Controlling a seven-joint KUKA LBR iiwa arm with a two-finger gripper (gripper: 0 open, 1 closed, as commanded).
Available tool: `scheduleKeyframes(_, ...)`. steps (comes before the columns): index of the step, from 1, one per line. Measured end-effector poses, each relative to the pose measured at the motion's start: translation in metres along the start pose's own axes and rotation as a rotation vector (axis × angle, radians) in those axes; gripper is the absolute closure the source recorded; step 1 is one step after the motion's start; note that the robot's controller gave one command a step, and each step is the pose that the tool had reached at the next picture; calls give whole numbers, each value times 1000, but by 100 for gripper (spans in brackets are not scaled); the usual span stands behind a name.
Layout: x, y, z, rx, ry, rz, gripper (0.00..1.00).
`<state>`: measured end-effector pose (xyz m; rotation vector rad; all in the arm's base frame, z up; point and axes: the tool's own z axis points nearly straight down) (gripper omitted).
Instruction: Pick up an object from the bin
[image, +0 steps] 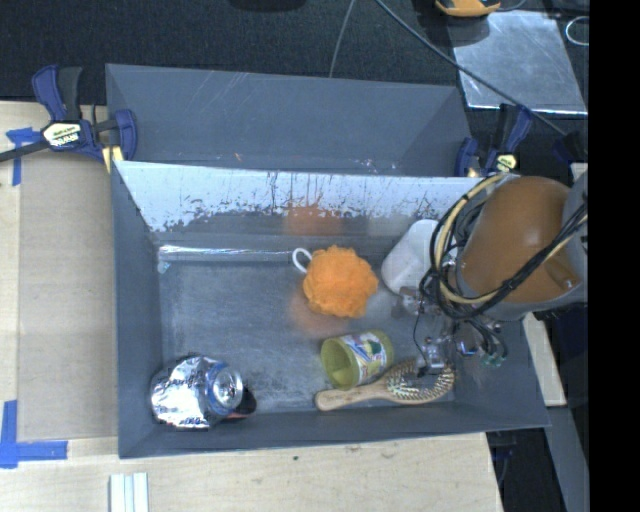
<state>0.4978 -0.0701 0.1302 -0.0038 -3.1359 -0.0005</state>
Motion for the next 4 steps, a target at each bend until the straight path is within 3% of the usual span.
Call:
scheduleKeyframes(1,-22,47,62,-1,1,-149,0)
scheduleKeyframes(2,-23,45,60,0,-1,-147,100)
scheduleKeyframes(3,-17,85,-5,0,-9,-36,100)
scheduleKeyframes(4,-92,101,-120,0,-24,-91,100)
